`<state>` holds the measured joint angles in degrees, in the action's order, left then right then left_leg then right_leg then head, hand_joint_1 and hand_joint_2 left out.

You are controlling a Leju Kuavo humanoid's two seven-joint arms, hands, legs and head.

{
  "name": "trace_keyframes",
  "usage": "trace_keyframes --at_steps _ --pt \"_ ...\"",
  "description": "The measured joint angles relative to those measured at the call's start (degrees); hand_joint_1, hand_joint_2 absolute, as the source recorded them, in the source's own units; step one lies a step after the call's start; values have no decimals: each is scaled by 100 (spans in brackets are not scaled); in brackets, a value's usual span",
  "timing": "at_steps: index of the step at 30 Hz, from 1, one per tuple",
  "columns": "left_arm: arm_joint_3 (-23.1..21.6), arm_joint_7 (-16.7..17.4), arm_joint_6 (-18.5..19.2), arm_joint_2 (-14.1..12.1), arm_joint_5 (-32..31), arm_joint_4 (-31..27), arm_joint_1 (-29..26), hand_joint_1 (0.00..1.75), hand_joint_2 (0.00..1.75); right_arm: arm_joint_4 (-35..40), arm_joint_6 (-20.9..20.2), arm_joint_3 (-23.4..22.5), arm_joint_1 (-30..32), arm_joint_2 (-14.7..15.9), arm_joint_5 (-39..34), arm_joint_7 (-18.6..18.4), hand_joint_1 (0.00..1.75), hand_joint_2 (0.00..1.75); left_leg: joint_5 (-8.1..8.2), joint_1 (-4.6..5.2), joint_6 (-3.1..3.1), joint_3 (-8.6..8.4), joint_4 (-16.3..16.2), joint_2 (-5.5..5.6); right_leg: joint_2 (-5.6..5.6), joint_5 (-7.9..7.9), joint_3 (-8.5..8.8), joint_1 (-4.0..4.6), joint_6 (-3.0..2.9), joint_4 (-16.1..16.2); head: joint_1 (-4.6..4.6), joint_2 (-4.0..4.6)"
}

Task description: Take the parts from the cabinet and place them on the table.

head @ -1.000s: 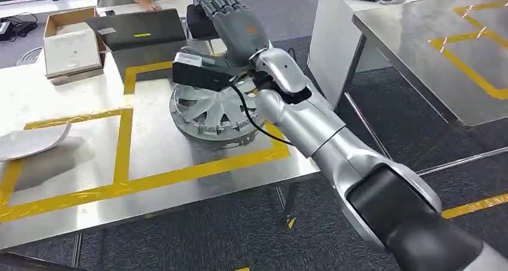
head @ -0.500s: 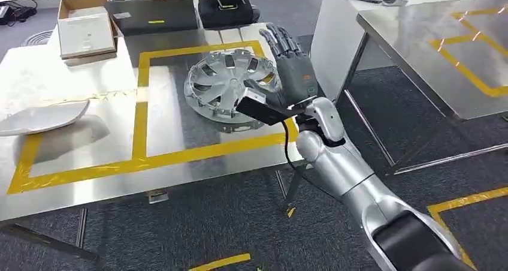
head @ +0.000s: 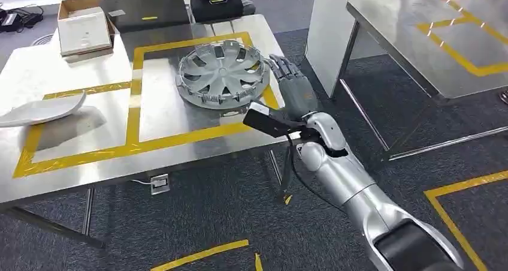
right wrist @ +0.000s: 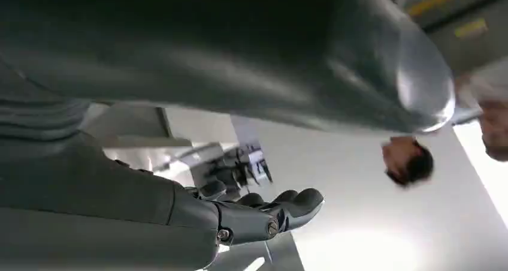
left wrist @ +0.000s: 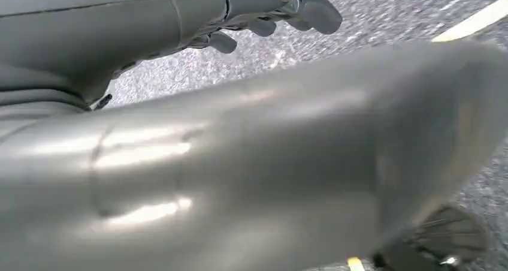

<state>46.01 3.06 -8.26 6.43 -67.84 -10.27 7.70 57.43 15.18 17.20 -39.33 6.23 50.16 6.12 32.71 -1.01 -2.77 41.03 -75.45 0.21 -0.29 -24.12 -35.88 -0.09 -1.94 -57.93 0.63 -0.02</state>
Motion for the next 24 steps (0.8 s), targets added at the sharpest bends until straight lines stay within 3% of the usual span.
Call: trace_keyframes --at_steps 2,3,4,5,8,9,11,13,14,15,16,18,19,20,23,24 --pt "4 4 7 -15 4 -2 -5 0 0 -343 -244 0 2 -22 -74 -70 0 0 -389 -1 14 -515 640 -2 -8 102 -135 -6 40 -15 0 0" --pt "11 24 13 -26 4 -4 -5 0 0 -542 -325 0 -12 -28 -109 -93 0 0 -432 -3 26 -865 1122 -3 -9 145 -189 -12 68 -36 0 0" --pt "17 37 20 -24 4 -9 -1 0 0 -742 -382 0 -20 -37 -118 -157 0 0 -204 15 51 -1201 1594 4 -13 179 -241 17 108 -63 -4 0" --pt "24 35 33 -26 2 -9 -15 0 0 -986 -375 0 -14 -35 -155 -151 0 0 -230 43 131 -1169 1609 29 -17 223 -242 19 142 -67 18 0" --pt "33 57 72 -28 -63 -7 -89 0 0 -1751 -362 -2 34 -29 -245 -192 0 0 -309 54 279 -1063 1644 30 -19 361 -247 12 267 -17 -4 0" --pt "33 74 79 -26 -76 -4 -100 0 0 -1993 -353 -4 70 13 -297 -220 0 0 -384 20 347 -1026 1665 2 -7 279 -287 -17 295 -82 0 2" --pt "35 114 85 -52 -87 -9 -121 0 0 -2396 -360 -31 144 96 -365 -358 0 0 -520 22 417 -891 1671 10 15 -370 -493 -29 364 -614 20 2" --pt "35 111 116 -63 -87 -9 -173 0 0 -2765 -362 -50 278 184 -428 -448 0 0 -649 33 436 -717 1660 11 19 -907 -746 -32 407 -1528 20 0" --pt "37 103 116 -66 -87 -9 -197 0 0 -2906 -360 -65 370 219 -454 -452 0 0 -707 37 433 -638 1653 11 19 -949 -779 -32 410 -1804 20 0" --pt "39 103 118 -66 -87 -9 -219 0 0 -3040 -360 -101 462 254 -465 -476 0 0 -764 38 427 -552 1646 12 20 -831 -685 -32 402 -1826 22 0" --pt "39 103 118 -68 -87 -7 -231 0 0 -3132 -362 -134 522 278 -472 -516 0 0 -812 40 416 -483 1634 9 20 -655 -481 -31 385 -1621 22 0" --pt "44 103 116 -68 -85 -9 -233 0 0 -3272 -373 -182 572 332 -476 -577 0 0 -908 48 386 -360 1620 -2 20 -403 223 -18 313 -695 22 0" --pt "44 101 116 -66 -85 -9 -223 0 0 -3315 -406 -210 567 363 -485 -627 0 0 -949 52 367 -332 1608 -20 20 -567 569 7 255 -194 17 0" --pt "48 94 116 -66 -85 -9 -217 0 0 -3342 -443 -236 585 385 -503 -669 0 0 -1002 61 323 -317 1619 -27 7 -596 641 45 244 -40 20 0" --pt "70 35 116 -61 -83 -9 -203 0 0 -3586 -587 -416 714 470 -599 -870 0 0 -1125 39 212 -338 1695 -24 16 -510 568 81 130 8 59 0" --pt "79 33 116 -63 -83 -7 -205 0 0 -3623 -592 -459 779 472 -621 -870 0 0 -1123 55 179 -304 1682 -21 -10 -406 553 21 89 77 63 0"
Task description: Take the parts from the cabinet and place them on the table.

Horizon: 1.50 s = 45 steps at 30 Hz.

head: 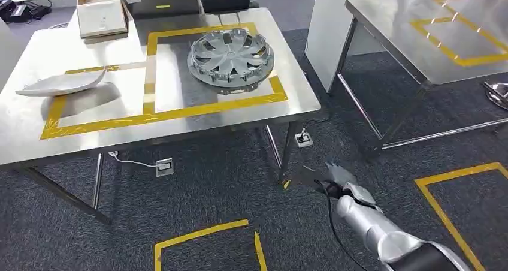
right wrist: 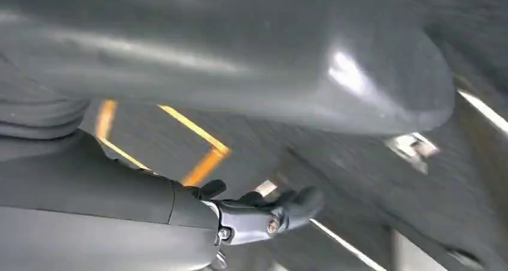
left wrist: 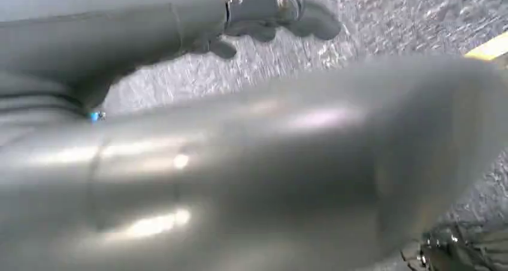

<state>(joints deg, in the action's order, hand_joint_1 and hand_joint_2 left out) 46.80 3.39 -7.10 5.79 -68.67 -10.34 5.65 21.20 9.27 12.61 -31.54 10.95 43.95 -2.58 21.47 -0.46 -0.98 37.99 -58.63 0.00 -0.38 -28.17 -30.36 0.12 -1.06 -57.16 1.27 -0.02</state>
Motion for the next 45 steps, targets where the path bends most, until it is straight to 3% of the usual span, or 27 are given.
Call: trace_keyframes --at_steps 3,5,7,9,10,11,15,17,19,20,21,23,24,25,26,27,30,31,32,34,35,36,38,40,41,42,45 --pt "7 -15 -2 -2 0 2 13 0 0 -155 -66 -157 175 17 -98 -140 0 0 954 -24 -75 268 -781 1 -1 199 -208 -17 -78 15 -11 0" --pt "7 -13 -9 -4 -2 2 42 0 0 -260 -138 -280 400 17 -206 -265 0 0 1288 -26 -122 386 -1543 1 -16 317 -346 -15 -67 -5 -7 0" --pt "9 0 -20 -11 -2 2 46 0 0 -352 -223 -391 631 17 -330 -335 0 0 1020 -28 -138 145 -1532 0 -38 416 -518 -25 -40 -47 -7 0" --pt "11 -6 -39 -28 -2 -2 52 0 0 -445 -378 -544 844 -11 -500 -422 0 0 730 -37 -139 -486 -766 0 -39 493 -676 -54 15 -112 -9 0" --pt "13 -18 -46 -31 0 -4 74 0 0 -479 -499 -619 931 -17 -601 -459 0 0 930 -46 -135 -814 -249 17 -40 528 -728 -55 56 -163 -9 0" --pt "15 -22 -48 -28 7 -2 79 0 0 -503 -658 -708 1048 -22 -744 -523 0 0 976 -4 -44 -960 -72 53 -36 557 -774 -40 90 -195 -7 0" --pt "59 -37 -61 -26 15 4 30 0 0 -714 -1184 -1262 1613 -227 -1581 -769 0 0 838 -16 181 -801 -63 60 -26 721 -767 -42 235 -135 0 0" --pt "61 -59 -72 -39 13 4 22 0 0 -793 -1334 -1585 1973 -352 -2029 -892 0 0 718 -25 261 -666 -61 44 0 152 -929 -66 285 -535 17 0" --pt "61 -66 -83 -46 -11 4 -9 0 0 -848 -1471 -1964 2276 -461 -2457 -984 0 0 592 -10 280 -499 -64 42 5 -507 -1157 -70 315 -1366 15 0" --pt "61 -57 -85 -50 -11 4 -42 0 0 -883 -1517 -2187 2420 -527 -2670 -1067 0 0 524 -2 278 -428 -67 40 9 -690 -1220 -70 320 -1755 20 0" --pt "63 -48 -85 -52 -9 4 -76 0 0 -907 -1510 -2403 2562 -586 -2866 -1148 0 0 456 2 268 -337 -78 35 10 -669 -1178 -70 313 -1943 17 0" --pt "87 -46 -87 -57 37 4 -134 0 0 -935 -1396 -2829 2772 -706 -3244 -1264 0 0 339 6 235 -173 -95 24 11 -294 -750 -67 272 -1615 22 0" --pt "103 -57 -90 -57 55 4 -144 0 0 -940 -1324 -3032 2828 -759 -3401 -1298 0 0 283 10 217 -105 -101 9 11 -159 -363 -57 229 -1139 20 0" --pt "114 -65 -90 -57 72 4 -138 0 0 -940 -1272 -3216 2846 -809 -3529 -1320 0 0 228 8 201 -70 -106 -5 11 -187 61 -38 171 -604 22 0" --pt "122 -59 -90 -55 68 2 -140 0 0 -940 -1235 -3380 2845 -856 -3667 -1338 0 0 179 27 157 -24 -113 -22 2 -444 397 -5 120 -53 39 0" --pt "131 -37 -87 -55 39 2 -145 0 0 -940 -1202 -3520 2857 -901 -3769 -1335 0 0 130 14 116 -43 -80 -47 0 -369 321 26 121 -110 37 0" --pt "146 20 -46 -50 -35 7 -168 0 0 -968 -923 -3968 2922 -1097 -3997 -1268 0 0 -43 0 -4 -36 5 -75 4 -228 234 43 -24 -8 116 0" --pt "146 -16 -42 -52 -42 7 -176 0 0 -977 -839 -4088 2928 -1159 -4079 -1224 0 0 55 -31 -26 -12 -54 -57 -31 -129 189 9 -49 20 116 0" --pt "146 -104 -42 -52 -57 9 -195 0 0 -977 -778 -4215 2932 -1200 -4152 -1180 0 0 384 -20 -45 72 -222 -38 -27 -68 113 8 -108 28 97 0" --pt "146 -288 -35 -33 -79 11 -210 0 0 -981 -776 -4408 2961 -1313 -4181 -1091 0 0 1153 -33 -97 266 -1013 -29 -35 73 -60 5 -128 22 79 0" --pt "146 -321 -33 -35 -96 11 -207 0 0 -986 -854 -4456 2964 -1362 -4214 -1010 0 0 1358 -32 -121 313 -1410 -28 -36 144 -160 5 -123 13 79 0" --pt "146 -323 -26 -42 -109 9 -204 0 0 -988 -923 -4492 2964 -1390 -4218 -944 0 0 1362 -33 -138 289 -1647 -28 -37 209 -250 2 -114 0 79 0" --pt "146 -293 -2 -72 -114 7 -204 0 0 -994 -975 -4570 2964 -1429 -4188 -842 0 0 1002 -40 -155 -39 -1509 -29 -40 322 -442 -22 -75 -46 81 0" --pt "146 -273 -4 -90 -111 -9 -193 0 0 -994 -964 -4588 2962 -1438 -4118 -793 0 0 791 -73 -183 -769 -656 -29 -37 419 -587 -52 -9 -119 83 0" --pt "146 -304 -22 -90 -98 -15 -161 0 0 -994 -970 -4588 2954 -1434 -4054 -796 0 0 1071 -76 -199 -1085 -142 -16 -38 454 -669 -25 40 -171 81 0" --pt "146 -376 -63 -90 -72 -22 -155 0 0 -994 -997 -4588 2956 -1430 -3965 -809 0 0 1099 -30 -68 -1158 -18 34 -37 505 -691 -14 71 -196 115 0" --pt "146 -527 -133 -85 -70 -17 -169 0 0 -994 -1163 -4553 2963 -1429 -3771 -774 0 0 1043 -31 70 -1022 -32 18 -14 647 -698 -21 155 -175 131 0"
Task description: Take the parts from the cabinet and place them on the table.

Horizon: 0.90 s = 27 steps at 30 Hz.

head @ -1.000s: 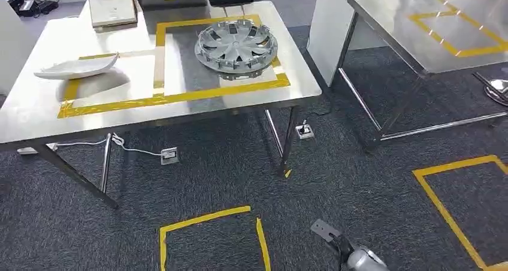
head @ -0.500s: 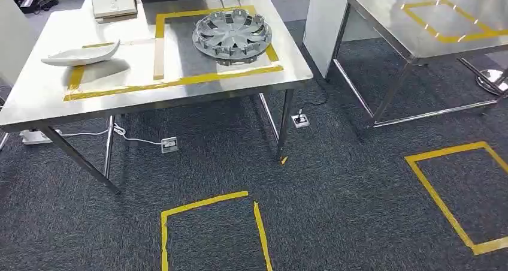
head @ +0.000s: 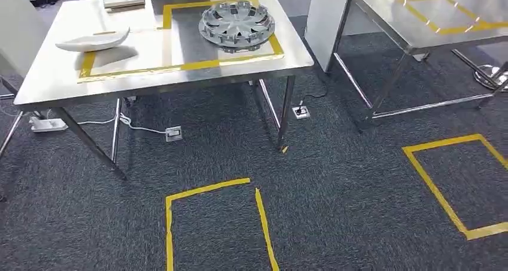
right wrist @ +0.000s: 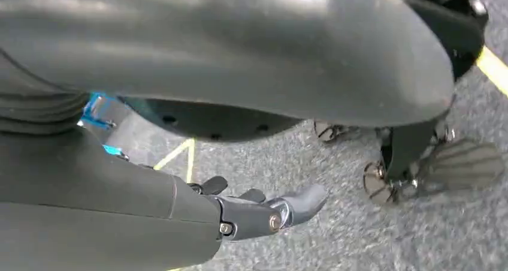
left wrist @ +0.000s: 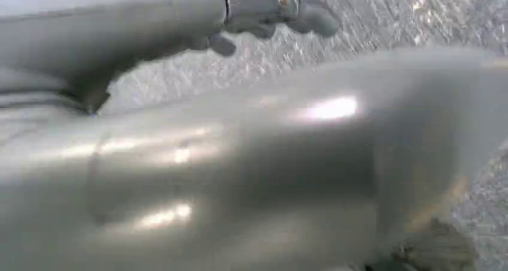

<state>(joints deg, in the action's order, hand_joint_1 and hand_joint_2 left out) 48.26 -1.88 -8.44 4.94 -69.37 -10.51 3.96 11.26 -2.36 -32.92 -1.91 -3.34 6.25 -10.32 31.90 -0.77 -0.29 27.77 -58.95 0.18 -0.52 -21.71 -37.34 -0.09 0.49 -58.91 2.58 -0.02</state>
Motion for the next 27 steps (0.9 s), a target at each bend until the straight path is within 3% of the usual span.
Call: trace_keyframes --at_steps 1,2,4,5,6,7,8,10,11,12,13,15,16,17,18,19,20,21,22,23,25,26,27 --pt "0 -11 -7 4 -4 7 3 0 0 -4 -7 13 15 2 51 7 0 0 -46 -21 64 42 6 -24 13 -6 -31 -7 25 -15 2 0" --pt "0 -20 -20 2 -31 4 10 0 0 -7 -15 42 13 2 147 9 0 0 -117 -19 119 122 4 -35 21 -344 -121 -28 69 -217 13 0" --pt "0 -52 -37 -4 -85 0 7 0 0 -11 -5 155 10 0 360 -80 0 0 -234 -13 153 280 0 -40 21 -1021 -360 -34 114 -1003 41 0" --pt "0 -66 -39 -4 -92 0 6 0 0 -11 4 208 4 0 488 -147 0 0 -300 0 152 354 -2 -38 22 -1257 -466 -31 122 -1440 55 0" --pt "0 -88 -42 -2 -98 0 -5 0 0 -15 11 296 -3 0 663 -223 0 0 -360 11 150 415 -12 -41 22 -1326 -497 -31 113 -1735 55 0" --pt "0 -112 -42 4 -103 2 -18 0 0 -22 17 409 -5 -7 851 -278 0 0 -413 22 146 491 -17 -42 23 -1233 -404 -28 91 -1765 59 0" --pt "-2 -129 -42 13 -109 4 -26 0 0 -22 33 534 -4 -11 1002 -284 0 0 -467 38 146 553 -22 -42 27 -1046 -179 -14 50 -1554 61 0" --pt "-2 -142 -42 22 -124 9 -34 0 0 -22 26 743 -11 -20 1128 -202 0 0 -552 67 142 641 -21 -34 44 -760 561 55 -105 -548 79 0" --pt "-2 -129 -31 64 -144 15 -45 0 0 -22 -9 809 -35 -15 1141 -102 0 0 -594 36 129 659 -21 -45 56 -903 901 113 -263 25 70 0" --pt "-4 -118 -22 59 -155 17 -56 0 0 -22 -42 846 -41 -20 1141 -13 0 0 -630 49 81 675 -16 -49 34 -903 984 120 -245 177 68 0" --pt "-7 -103 -9 52 -164 20 -60 0 0 -22 -77 885 -45 -42 1141 59 0 0 -671 14 35 669 7 -61 46 -845 954 166 -225 166 98 0" --pt "-9 -77 2 44 -160 28 -76 0 0 -22 -138 964 -100 -70 1180 74 0 0 -775 -7 -40 673 73 -61 43 -785 923 185 -277 212 129 0" --pt "-9 -59 -7 17 -144 31 -101 0 0 -33 -173 999 -105 -105 1209 59 0 0 -782 24 -67 691 59 -61 25 -657 885 81 -303 350 131 0" --pt "-9 -35 -13 2 -131 37 -119 0 0 -35 -188 1034 -127 -109 1264 46 0 0 -621 29 -85 753 -15 -35 4 -594 860 85 -303 379 131 0" --pt "-9 -2 -13 -8 -111 48 -134 0 0 -35 -206 1069 -136 -111 1323 20 0 0 -307 15 -96 842 -257 -22 3 -529 792 76 -354 384 114 0" --pt "-9 15 -9 -42 -90 52 -146 0 0 -35 -212 1128 -134 -116 1400 -2 0 0 13 8 -131 953 -617 -22 -2 -481 720 76 -336 374 103 0" --pt "-9 17 7 -77 -79 57 -152 0 0 -35 -212 1187 -130 -122 1480 -22 0 175 273 -1 -164 1059 -1053 -22 -12 -431 641 77 -332 356 100 0" --pt "-7 15 22 -123 -50 59 -161 0 0 -37 -186 1257 -121 -129 1541 -31 0 175 406 -2 -196 1128 -1439 -23 -28 -383 549 76 -323 323 98 0" --pt "-4 15 31 -136 -33 59 -173 0 0 -37 -153 1290 -113 -129 1554 -31 0 175 356 -8 -217 1094 -1551 -24 -33 -348 468 66 -308 292 96 0" --pt "-2 13 46 -171 -31 61 -184 0 0 -37 -74 1314 -108 -129 1570 -28 0 175 205 -19 -236 944 -1454 -25 -38 -313 382 52 -287 250 98 0" --pt "0 -26 105 -210 -26 66 -188 0 0 -37 76 1379 -100 -118 1679 -48 0 175 -195 -55 -287 292 -582 -26 -37 -249 178 -3 -213 120 98 0" --pt "0 -70 140 -210 -26 66 -175 0 0 -37 101 1414 -104 -103 1723 -90 0 175 -65 -78 -332 3 -107 -20 -38 -226 123 -19 -177 46 96 0" --pt "0 -157 203 -199 -44 70 -155 0 0 -37 146 1456 -104 -62 1766 -168 0 175 61 -8 -275 -105 62 9 -34 -202 54 15 -135 2 81 0"
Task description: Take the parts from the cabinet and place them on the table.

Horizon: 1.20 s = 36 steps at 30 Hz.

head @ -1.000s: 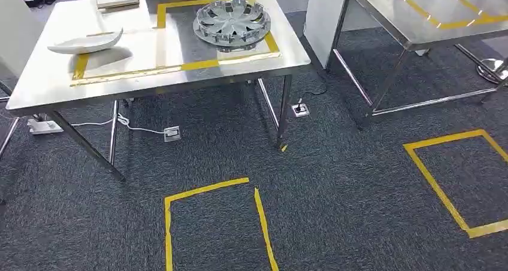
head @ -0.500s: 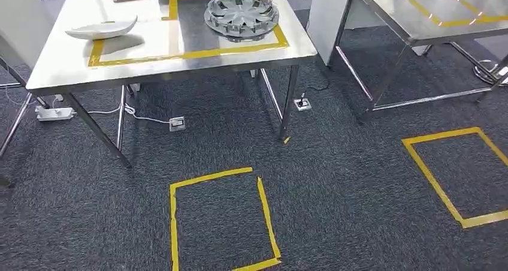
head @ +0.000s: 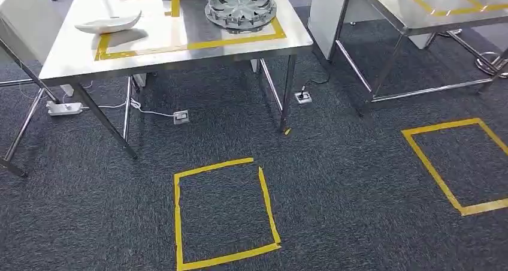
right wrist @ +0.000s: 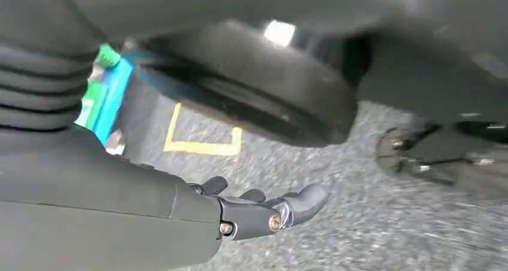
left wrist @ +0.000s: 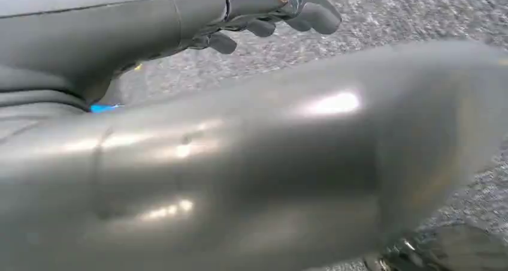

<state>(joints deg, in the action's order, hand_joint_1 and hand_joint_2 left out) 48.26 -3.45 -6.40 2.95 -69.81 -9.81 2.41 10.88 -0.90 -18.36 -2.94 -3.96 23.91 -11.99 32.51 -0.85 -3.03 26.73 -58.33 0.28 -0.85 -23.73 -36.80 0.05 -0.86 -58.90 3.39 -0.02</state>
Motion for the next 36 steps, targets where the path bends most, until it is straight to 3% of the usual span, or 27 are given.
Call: trace_keyframes --at_steps 1,2,3,4,5,6,8,9,10,11,13,14,15,16,17,18,19,25,26,27,36 --pt "-2 -80 59 -2 -42 4 -12 0 0 -2 24 20 18 18 -2 -38 0 175 -75 -16 125 106 -61 28 15 9 11 18 31 -15 50 0" --pt "-2 -106 123 0 -78 11 -7 0 0 -2 42 29 16 55 -35 -33 0 175 -33 -14 199 129 -79 30 19 24 6 18 38 -33 57 0" --pt "-7 -136 188 0 -114 17 -8 0 175 -2 53 29 23 74 -91 -25 0 175 -35 0 249 156 -101 17 25 54 -3 14 74 -10 70 0" --pt "-11 -156 196 15 -131 22 -11 0 175 -2 57 26 42 132 -159 12 0 175 -76 -27 308 182 -88 1 36 85 -21 -1 106 -33 56 0" --pt "-11 -180 201 22 -133 24 1 0 175 -2 57 22 61 158 -236 63 0 175 -117 -31 357 209 -88 -26 45 -29 -47 -22 146 -130 63 0" --pt "-9 -193 194 24 -85 24 11 0 175 -2 53 7 67 191 -306 113 0 175 -161 -31 387 252 -88 -31 45 -329 -152 -22 184 -423 76 0" --pt "-9 -132 140 50 -18 26 38 0 175 -2 46 -37 63 236 -369 213 0 175 -239 -20 401 357 -96 -42 44 -900 -459 -30 226 -1312 85 0" --pt "-9 -95 120 69 4 26 50 0 175 -2 68 -39 57 249 -365 229 0 175 -267 -11 402 400 -97 -52 44 -1060 -541 -29 227 -1645 85 0" --pt "-9 -55 109 96 9 26 71 0 175 -2 114 -39 35 252 -350 238 0 175 -296 -4 398 439 -102 -57 45 -1104 -522 -29 216 -1787 83 0" --pt "-7 -18 91 122 9 26 96 0 175 -2 169 -41 29 252 -345 229 0 175 -320 4 397 461 -106 -56 46 -1020 -359 -27 192 -1629 85 0" --pt "-26 43 46 159 11 2 149 0 175 -2 278 -46 72 252 -431 224 0 175 -353 23 387 453 -107 -46 49 -630 307 3 95 -655 87 0" --pt "-106 56 43 188 82 -52 161 0 175 -2 300 -46 115 256 -507 253 0 175 -366 28 372 446 -107 -36 59 -483 630 42 11 -96 85 0" --pt "-195 65 41 212 186 -92 163 0 175 -2 302 -46 156 291 -564 268 0 175 -391 20 333 479 -96 -48 51 -598 682 57 -44 24 70 0" --pt "-297 84 43 203 334 -142 177 0 175 -4 302 -42 190 291 -636 314 0 175 -410 9 298 499 -103 -34 41 -525 659 97 -49 68 80 0" --pt "-388 89 43 203 497 -177 176 0 175 -4 295 -35 204 291 -686 347 0 175 -387 24 292 517 -130 -64 43 -491 645 93 12 103 96 0" --pt "-468 100 46 192 641 -210 167 0 175 -4 293 -17 206 291 -728 364 0 175 -398 17 307 518 -123 -71 48 -519 640 77 133 102 87 0" --pt "-560 109 54 192 805 -230 163 0 175 -2 291 5 214 291 -774 382 0 175 -402 11 294 508 -115 -83 53 -503 642 87 94 102 87 0" --pt "-1243 155 139 147 1901 -424 -20 0 175 87 273 232 275 291 -1060 528 0 175 -478 4 204 470 -21 -68 42 -485 630 91 35 100 90 0" --pt "-1334 157 157 138 2049 -450 -49 0 175 109 269 271 286 291 -1097 552 0 0 -484 4 197 468 -12 -68 42 -478 628 92 24 100 90 0" --pt "-1434 159 175 124 2204 -474 -79 0 0 131 267 306 306 291 -1135 568 0 0 -493 4 188 467 -1 -67 41 -475 626 92 19 100 90 0" --pt "-2357 209 293 22 3585 -689 -367 0 0 365 223 717 614 304 -1486 736 0 0 -513 1 165 470 14 -57 34 -469 629 95 0 96 90 0"
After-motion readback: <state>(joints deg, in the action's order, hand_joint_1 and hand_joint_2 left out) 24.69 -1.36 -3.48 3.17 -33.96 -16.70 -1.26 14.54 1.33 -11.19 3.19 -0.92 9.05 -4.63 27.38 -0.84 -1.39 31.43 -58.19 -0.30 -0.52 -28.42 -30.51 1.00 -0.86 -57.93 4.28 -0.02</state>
